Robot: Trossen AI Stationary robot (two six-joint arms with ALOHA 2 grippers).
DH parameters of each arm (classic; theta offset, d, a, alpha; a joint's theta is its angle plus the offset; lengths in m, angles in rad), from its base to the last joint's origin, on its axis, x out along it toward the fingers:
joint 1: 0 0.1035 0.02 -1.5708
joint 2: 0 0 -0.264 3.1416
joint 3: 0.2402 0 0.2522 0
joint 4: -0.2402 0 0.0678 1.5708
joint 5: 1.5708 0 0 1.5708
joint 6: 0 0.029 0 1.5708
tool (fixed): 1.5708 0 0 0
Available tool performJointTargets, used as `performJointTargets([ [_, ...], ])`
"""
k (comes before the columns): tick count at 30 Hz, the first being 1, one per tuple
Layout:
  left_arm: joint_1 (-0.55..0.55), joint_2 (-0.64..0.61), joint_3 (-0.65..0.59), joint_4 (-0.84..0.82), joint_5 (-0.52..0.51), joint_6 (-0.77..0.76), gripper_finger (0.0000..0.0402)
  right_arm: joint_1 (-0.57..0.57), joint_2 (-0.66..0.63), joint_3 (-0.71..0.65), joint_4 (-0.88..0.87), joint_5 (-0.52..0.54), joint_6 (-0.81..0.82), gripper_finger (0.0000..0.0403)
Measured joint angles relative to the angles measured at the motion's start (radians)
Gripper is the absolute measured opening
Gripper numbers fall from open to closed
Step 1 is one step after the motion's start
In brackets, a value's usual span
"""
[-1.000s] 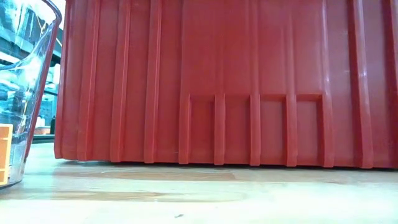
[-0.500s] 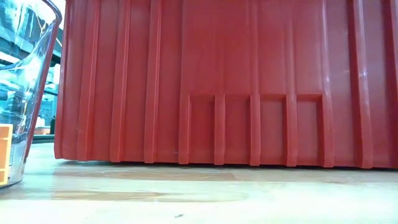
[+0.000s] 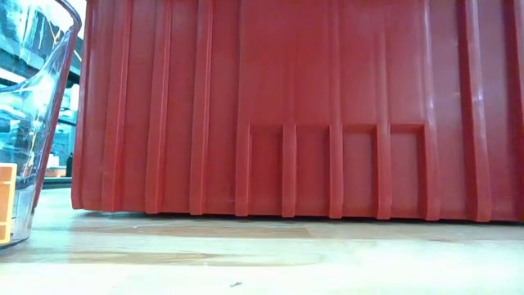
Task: Sort blocks
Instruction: Move the orange block
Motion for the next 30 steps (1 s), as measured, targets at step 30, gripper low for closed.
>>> performJointTargets([
  [30,0.183,-0.158,0.000,-0.041,-0.109,0.155,0.0346,-0.021,0.423,0.000,-0.272,-0.295,-0.046,0.0129],
])
